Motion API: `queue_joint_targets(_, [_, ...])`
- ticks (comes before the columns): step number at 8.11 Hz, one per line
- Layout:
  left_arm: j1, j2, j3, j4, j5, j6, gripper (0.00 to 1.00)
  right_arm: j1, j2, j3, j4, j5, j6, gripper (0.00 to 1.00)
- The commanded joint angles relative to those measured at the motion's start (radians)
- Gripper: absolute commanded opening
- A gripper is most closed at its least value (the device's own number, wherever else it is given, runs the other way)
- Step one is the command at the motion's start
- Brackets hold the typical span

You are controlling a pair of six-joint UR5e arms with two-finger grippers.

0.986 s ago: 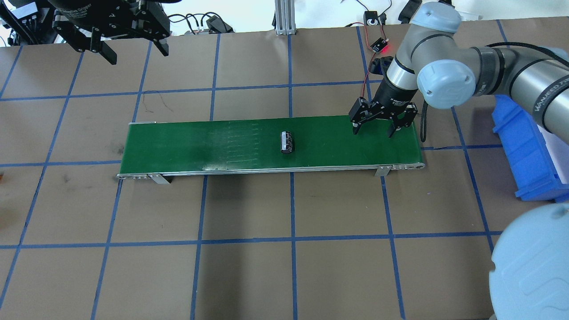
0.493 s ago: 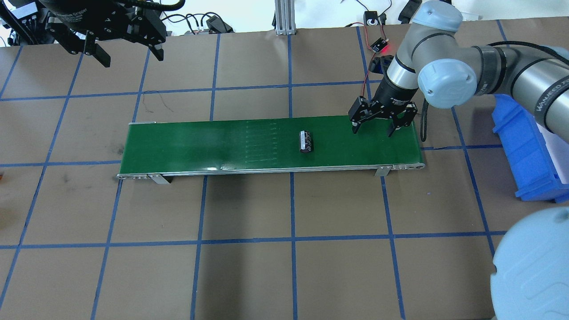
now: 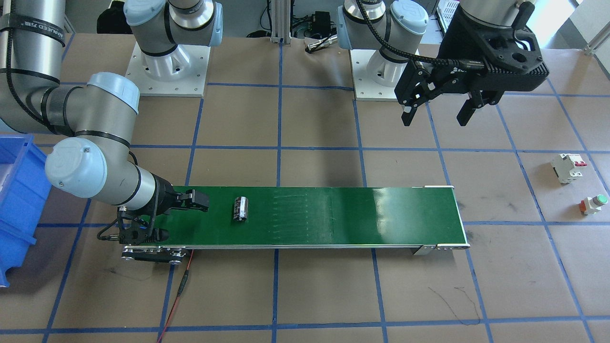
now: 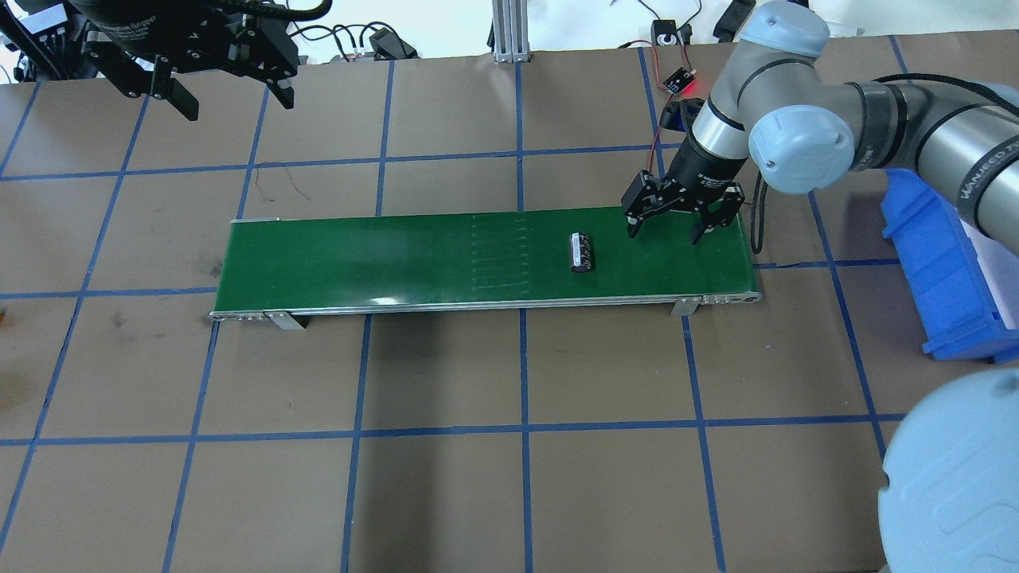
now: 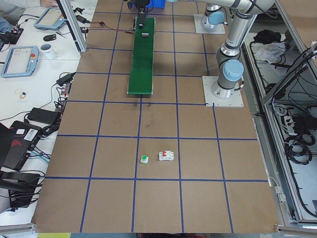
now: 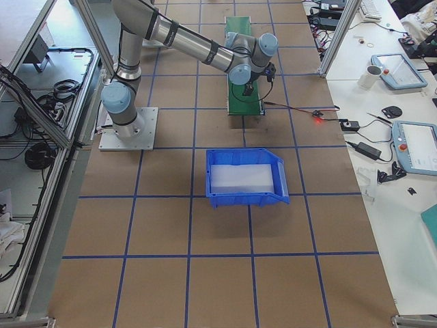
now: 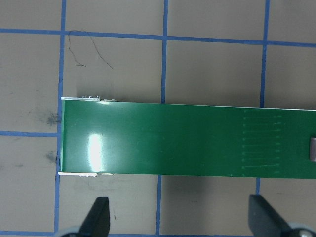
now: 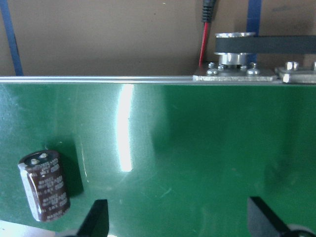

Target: Move capacitor from left to right

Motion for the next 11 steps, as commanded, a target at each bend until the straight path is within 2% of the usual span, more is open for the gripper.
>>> queue_joint_targets(1, [0.000, 0.001, -0.002, 0.000, 0.007, 0.002, 1.00, 0.000, 0.002, 0.001, 0.001, -0.004, -0.007, 1.00])
queue_joint_targets(3, [0.000, -0.001, 0.000, 0.000, 0.009, 0.003, 1.00, 0.000, 0.000, 0.001, 0.002, -0.003, 0.000, 1.00])
queue_joint_targets(7, [0.000, 0.001, 0.000, 0.000, 0.009, 0.003, 1.00, 0.000, -0.002, 0.001, 0.080, -0.017, 0.006, 1.00])
queue_joint_targets(8, [0.000, -0.001, 0.000, 0.000, 0.007, 0.003, 1.00, 0.000, -0.002, 0.003, 0.082, -0.017, 0.002, 0.70])
queue_joint_targets(9, [0.000, -0.001, 0.000, 0.000, 0.007, 0.003, 1.00, 0.000, -0.002, 0.003, 0.080, -0.024, -0.006, 0.21])
queue_joint_targets(10, [0.000, 0.001, 0.000, 0.000, 0.007, 0.003, 1.00, -0.003, -0.002, 0.002, 0.077, -0.071, -0.015, 0.00])
queue_joint_targets(11, [0.000, 0.001, 0.001, 0.000, 0.007, 0.003, 1.00, -0.012, -0.003, -0.006, 0.070, -0.139, -0.027, 0.00])
